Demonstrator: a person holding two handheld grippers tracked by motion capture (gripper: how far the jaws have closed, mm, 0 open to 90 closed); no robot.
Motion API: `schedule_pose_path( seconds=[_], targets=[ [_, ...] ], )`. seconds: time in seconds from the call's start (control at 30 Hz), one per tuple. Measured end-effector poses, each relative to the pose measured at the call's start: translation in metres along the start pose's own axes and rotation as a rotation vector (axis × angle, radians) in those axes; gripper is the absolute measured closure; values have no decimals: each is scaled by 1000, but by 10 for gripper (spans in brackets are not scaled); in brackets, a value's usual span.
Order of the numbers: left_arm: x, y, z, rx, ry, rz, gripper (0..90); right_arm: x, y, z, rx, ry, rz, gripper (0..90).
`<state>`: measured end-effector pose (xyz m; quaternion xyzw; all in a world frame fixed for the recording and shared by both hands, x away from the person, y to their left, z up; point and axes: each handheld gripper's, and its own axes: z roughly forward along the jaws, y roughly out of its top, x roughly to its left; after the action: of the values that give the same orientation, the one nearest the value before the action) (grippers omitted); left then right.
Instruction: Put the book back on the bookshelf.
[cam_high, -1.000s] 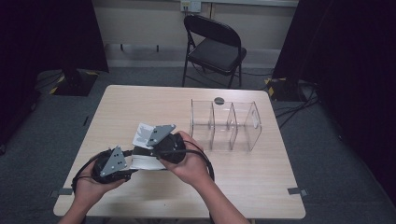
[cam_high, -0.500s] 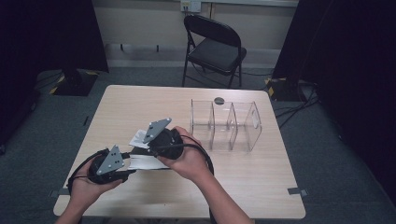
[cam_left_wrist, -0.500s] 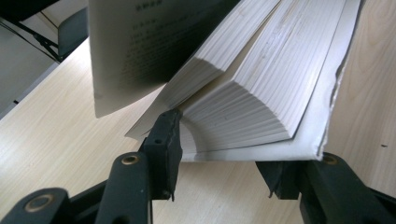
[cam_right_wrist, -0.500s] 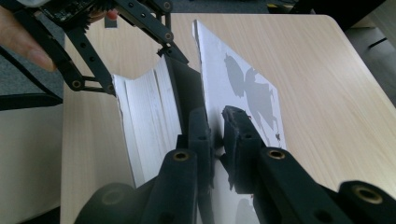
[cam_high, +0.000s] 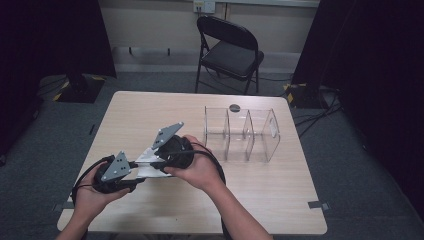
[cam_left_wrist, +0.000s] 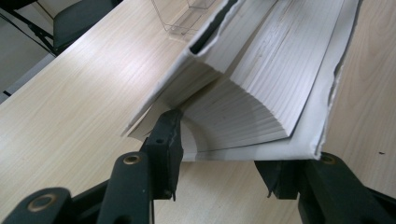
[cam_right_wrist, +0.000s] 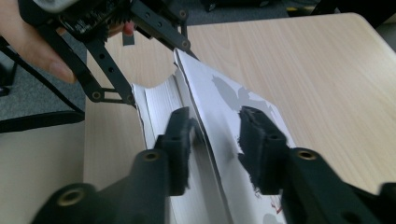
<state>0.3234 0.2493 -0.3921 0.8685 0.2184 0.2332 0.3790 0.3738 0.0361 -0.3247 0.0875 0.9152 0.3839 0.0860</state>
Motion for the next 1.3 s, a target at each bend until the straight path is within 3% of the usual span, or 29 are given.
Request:
schedule_pose_path(
  seconds=[0.07,0.17,0.27,0.4,0.5,0.6,0.63,0.7,0.73,0.8,0.97,1.13,1.2,1.3],
  targets=[
    [0,0,0,-3,-1,-2,535,-1,-2,0,-15,-11,9,488],
    [1,0,0,5,-5,-8,535,-2,-4,-4,-33,-10,8,413],
    [2,1,0,7,-3,-12,535,-2,-9,-9,-62,1,11,375],
    [2,3,0,16,-2,-14,536,1,-15,-14,-53,10,-7,351],
    [3,4,-1,19,-5,-26,536,5,-18,-16,-58,-10,-39,303],
    [4,5,0,16,-11,-43,536,7,-23,-13,-13,-69,-87,262],
    [4,5,0,16,-11,-41,537,7,-25,-12,3,-107,-112,261],
    [6,5,-1,31,-12,-29,537,5,-28,-11,-14,-100,-85,253],
    [7,5,0,25,-16,-43,538,4,-29,-10,-28,-101,-88,259],
    [8,6,-1,39,-14,-34,541,5,-29,-10,-39,-94,-113,278],
    [11,6,-2,49,-17,-44,546,9,-26,-7,-27,-110,-167,276],
    [14,5,-4,61,-15,-54,559,11,-26,-8,-21,-119,-175,275],
    [16,3,-6,57,-21,-70,638,12,-26,-8,-8,-114,-178,272],
    [15,1,-4,65,-24,-67,647,12,-27,-5,12,-121,-184,258]
  ],
)
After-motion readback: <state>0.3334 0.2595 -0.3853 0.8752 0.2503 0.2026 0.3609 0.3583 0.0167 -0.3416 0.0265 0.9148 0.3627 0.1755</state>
